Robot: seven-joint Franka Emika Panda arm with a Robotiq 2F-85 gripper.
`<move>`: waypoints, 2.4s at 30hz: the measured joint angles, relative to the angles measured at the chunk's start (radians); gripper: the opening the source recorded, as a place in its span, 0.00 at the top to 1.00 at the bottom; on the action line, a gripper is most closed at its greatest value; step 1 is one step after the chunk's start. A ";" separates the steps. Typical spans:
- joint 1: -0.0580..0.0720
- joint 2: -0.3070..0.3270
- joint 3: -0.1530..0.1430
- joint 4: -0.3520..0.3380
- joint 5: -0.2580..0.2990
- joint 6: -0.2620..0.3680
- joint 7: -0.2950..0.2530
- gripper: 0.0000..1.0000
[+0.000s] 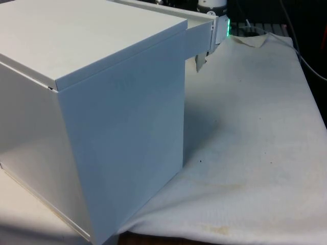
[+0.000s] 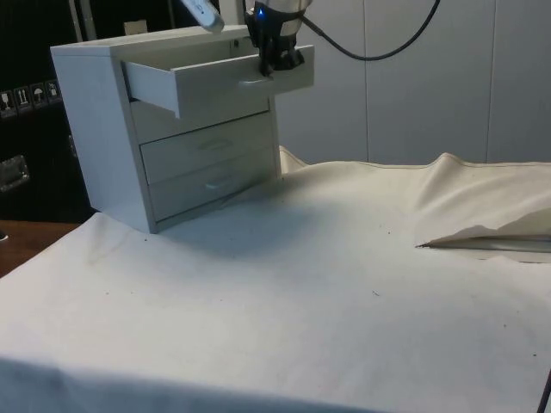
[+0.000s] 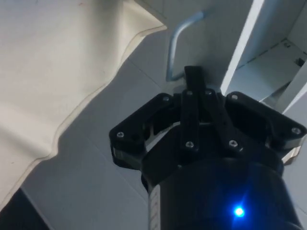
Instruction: Open the drawer, then close it.
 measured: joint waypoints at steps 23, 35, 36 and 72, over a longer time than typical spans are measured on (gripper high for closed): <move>0.000 0.038 0.006 0.036 -0.153 -0.020 0.177 1.00; -0.002 0.114 -0.012 0.113 -0.185 -0.010 0.245 1.00; -0.002 0.121 -0.015 0.120 -0.185 -0.007 0.249 1.00; -0.007 0.359 -0.100 0.338 -0.185 0.099 0.348 1.00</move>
